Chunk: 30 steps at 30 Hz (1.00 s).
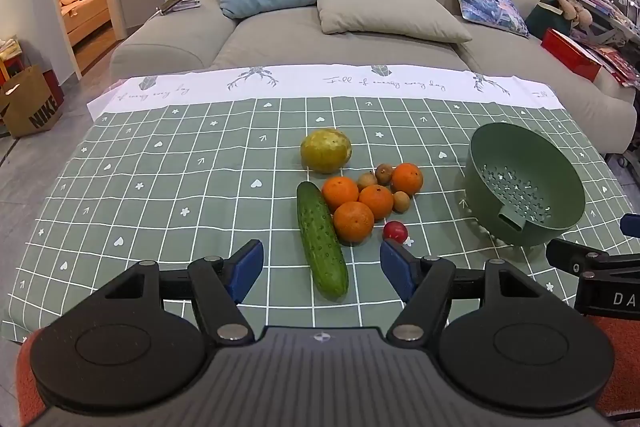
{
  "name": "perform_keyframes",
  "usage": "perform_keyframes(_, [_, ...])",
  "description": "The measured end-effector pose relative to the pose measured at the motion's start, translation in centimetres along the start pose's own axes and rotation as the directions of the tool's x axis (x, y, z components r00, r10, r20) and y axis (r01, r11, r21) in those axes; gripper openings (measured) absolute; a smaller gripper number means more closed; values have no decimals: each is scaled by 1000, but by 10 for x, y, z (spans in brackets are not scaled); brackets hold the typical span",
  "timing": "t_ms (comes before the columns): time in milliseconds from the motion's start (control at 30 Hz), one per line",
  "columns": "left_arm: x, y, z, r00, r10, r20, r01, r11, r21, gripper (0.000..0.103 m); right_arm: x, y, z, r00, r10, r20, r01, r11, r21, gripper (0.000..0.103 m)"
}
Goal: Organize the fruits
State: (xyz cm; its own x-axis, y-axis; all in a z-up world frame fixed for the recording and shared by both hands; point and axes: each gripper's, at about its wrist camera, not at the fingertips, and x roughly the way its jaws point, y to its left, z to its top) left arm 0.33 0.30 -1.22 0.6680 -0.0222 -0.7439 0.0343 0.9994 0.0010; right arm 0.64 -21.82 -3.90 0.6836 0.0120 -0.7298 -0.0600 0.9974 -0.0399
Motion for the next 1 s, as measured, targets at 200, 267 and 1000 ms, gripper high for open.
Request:
perform_keyframes(200, [0, 0, 0, 1000, 1, -2, -1, 1000, -1, 79, -3, 6, -1, 1000, 0, 0, 0, 1000, -2, 98])
perform_keyframes(267, [0, 0, 0, 1000, 2, -1, -2, 1000, 0, 79, -2, 3, -1, 1000, -1, 4, 1, 1000, -1, 98])
perform_keyframes(1000, [1, 0, -2, 1000, 3, -2, -3, 1000, 0, 79, 1, 2, -2, 1000, 6, 4, -6, 1000, 5, 98])
